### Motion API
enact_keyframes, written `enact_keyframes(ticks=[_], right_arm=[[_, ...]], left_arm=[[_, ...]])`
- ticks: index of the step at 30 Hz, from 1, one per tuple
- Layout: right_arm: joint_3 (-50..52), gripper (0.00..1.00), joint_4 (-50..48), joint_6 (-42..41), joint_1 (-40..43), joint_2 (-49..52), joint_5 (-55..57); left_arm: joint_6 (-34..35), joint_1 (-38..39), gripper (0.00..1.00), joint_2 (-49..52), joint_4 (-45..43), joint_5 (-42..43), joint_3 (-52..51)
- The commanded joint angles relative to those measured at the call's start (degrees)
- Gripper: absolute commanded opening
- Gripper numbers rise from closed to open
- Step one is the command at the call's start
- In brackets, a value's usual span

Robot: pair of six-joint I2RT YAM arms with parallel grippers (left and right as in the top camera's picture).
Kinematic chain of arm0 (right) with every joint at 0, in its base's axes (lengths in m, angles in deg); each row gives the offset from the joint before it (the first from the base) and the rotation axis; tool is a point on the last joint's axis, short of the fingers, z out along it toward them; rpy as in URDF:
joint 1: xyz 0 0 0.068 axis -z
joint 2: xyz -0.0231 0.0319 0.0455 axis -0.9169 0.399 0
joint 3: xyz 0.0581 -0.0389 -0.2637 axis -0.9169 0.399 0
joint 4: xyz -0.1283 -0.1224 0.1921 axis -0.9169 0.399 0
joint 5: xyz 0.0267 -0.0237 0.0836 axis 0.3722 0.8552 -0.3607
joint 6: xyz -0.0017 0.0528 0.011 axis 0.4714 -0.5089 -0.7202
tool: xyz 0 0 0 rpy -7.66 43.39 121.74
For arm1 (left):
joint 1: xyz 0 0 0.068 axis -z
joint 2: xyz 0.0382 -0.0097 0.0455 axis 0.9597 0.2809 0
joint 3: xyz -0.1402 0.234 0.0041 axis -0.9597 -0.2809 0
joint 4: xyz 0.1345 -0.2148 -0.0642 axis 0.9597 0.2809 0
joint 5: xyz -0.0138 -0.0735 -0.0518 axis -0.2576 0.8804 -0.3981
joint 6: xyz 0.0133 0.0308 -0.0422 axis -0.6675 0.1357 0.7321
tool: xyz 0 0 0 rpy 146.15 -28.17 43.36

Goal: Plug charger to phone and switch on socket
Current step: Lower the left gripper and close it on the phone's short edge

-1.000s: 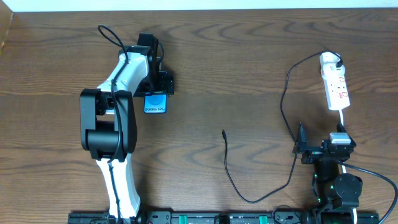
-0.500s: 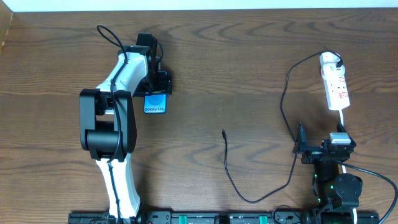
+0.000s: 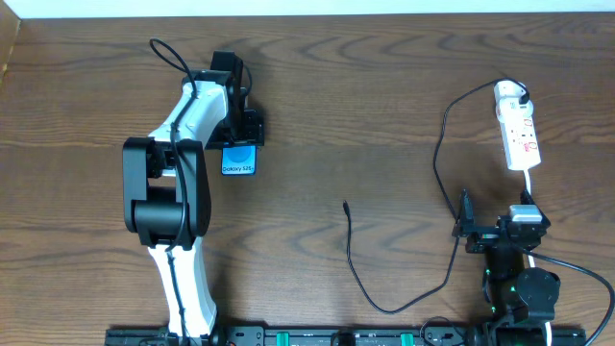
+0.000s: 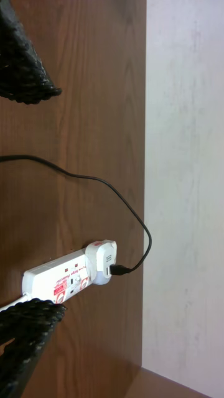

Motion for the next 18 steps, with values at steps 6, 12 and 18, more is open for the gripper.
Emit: enact_keyframes(ticks=[6,12,18], right_arm=[[0.07,0.99,0.28,-0.57,-0.24,-0.31,-0.09],[0.07,0.99,0.26,-0.57,-0.24,-0.31,-0.09],[0.07,0.99,0.26,-0.57,-0.24,-0.31,-0.09]], left_arm=[[0.26,0.04,0.78,1.84,-0.11,0.09,-1.25],[0.26,0.04,0.76,1.84,-0.11,0.09,-1.25],[0.26,0.04,0.7,1.84,-0.11,0.09,-1.25]])
